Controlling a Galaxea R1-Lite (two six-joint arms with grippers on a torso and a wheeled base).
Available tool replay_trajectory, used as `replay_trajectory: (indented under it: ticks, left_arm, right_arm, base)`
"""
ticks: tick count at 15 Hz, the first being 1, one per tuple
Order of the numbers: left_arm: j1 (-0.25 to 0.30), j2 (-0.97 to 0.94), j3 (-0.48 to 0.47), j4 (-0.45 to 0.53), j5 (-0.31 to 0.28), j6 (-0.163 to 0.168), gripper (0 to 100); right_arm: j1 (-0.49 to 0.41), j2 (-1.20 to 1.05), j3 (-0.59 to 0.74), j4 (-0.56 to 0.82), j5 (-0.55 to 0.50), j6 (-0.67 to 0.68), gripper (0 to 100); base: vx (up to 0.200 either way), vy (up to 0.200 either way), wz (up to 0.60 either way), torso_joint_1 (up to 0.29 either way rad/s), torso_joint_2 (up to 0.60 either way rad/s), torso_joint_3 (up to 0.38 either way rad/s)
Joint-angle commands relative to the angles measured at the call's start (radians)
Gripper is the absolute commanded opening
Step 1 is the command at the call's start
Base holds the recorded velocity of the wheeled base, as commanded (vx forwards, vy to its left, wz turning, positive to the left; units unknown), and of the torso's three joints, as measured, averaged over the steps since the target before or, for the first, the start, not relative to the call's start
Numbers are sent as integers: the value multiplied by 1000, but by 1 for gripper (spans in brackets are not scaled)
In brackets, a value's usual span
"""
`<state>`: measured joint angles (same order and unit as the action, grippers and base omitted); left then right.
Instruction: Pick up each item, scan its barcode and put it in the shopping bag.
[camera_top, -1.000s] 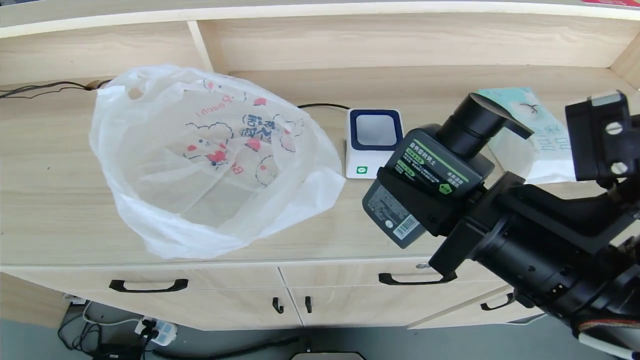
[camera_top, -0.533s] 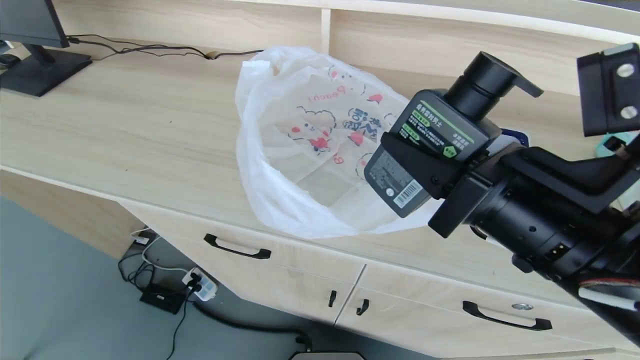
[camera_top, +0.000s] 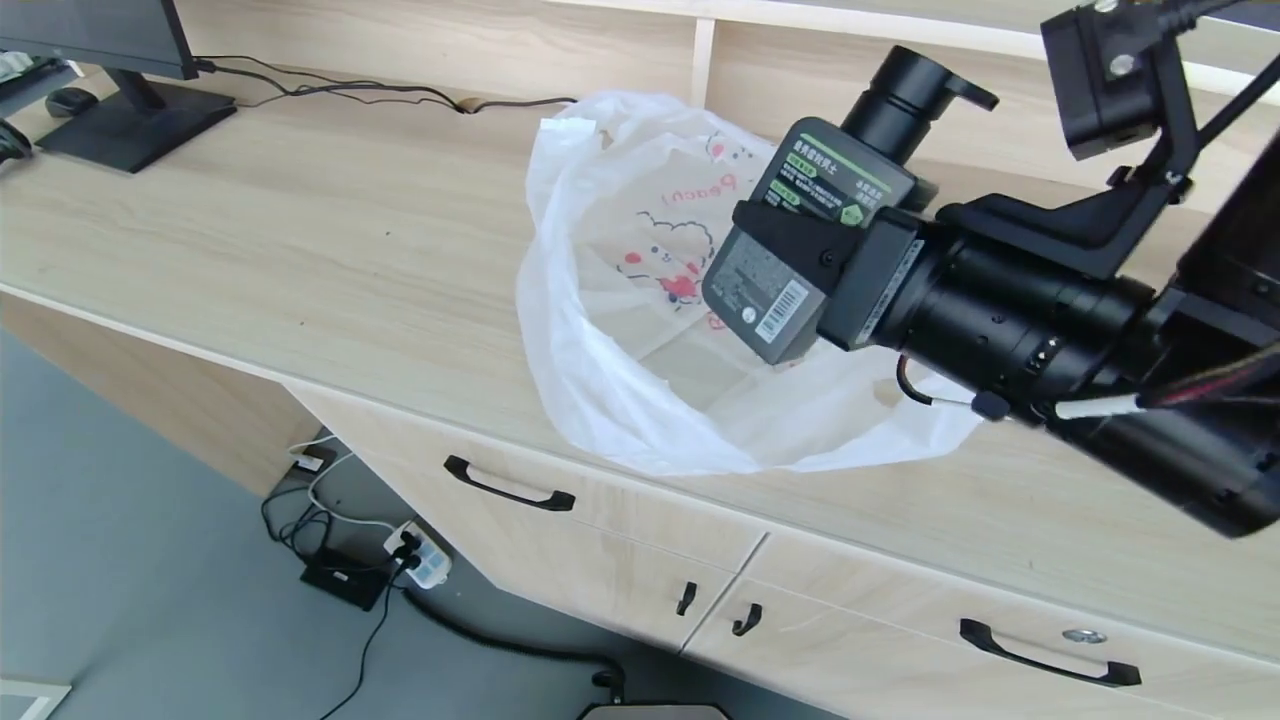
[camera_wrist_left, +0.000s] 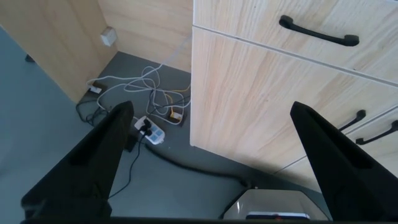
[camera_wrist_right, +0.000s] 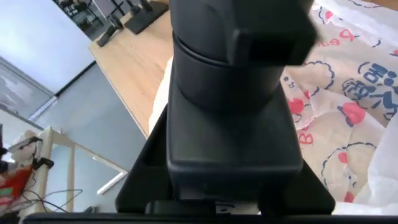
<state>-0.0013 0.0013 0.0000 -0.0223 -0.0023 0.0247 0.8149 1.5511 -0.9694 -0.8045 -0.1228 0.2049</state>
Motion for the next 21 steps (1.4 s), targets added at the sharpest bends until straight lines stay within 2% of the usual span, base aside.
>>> replay_trajectory:
  ticks: [1, 3, 8, 13, 19, 21]
  left_arm:
    - [0, 0, 0, -1, 1, 0, 100]
    - [0, 0, 0, -2, 1, 1, 100]
    - [0, 0, 0, -4, 1, 4, 100]
    - [0, 0, 0, -4, 1, 4, 100]
    - [-2, 0, 0, -2, 1, 6, 100]
    - [-2, 0, 0, -2, 1, 8, 100]
  right_arm:
    - [-28, 136, -157, 2, -1, 140, 0]
    - [-33, 188, -207, 4, 0, 199, 0]
    - [-49, 184, -112, 4, -1, 413, 0]
    - [-62, 224, -78, 4, -3, 505, 0]
    - [-62, 273, -74, -2, 3, 476, 0]
    - [-60, 273, -75, 5, 66, 401, 0]
  base:
    - [0, 0, 0, 0, 0, 0]
    - [0, 0, 0, 0, 0, 0]
    - [0, 0, 0, 0, 0, 0]
    - [0, 0, 0, 0, 0, 0]
    - [0, 0, 0, 0, 0, 0]
    - [0, 0, 0, 0, 0, 0]
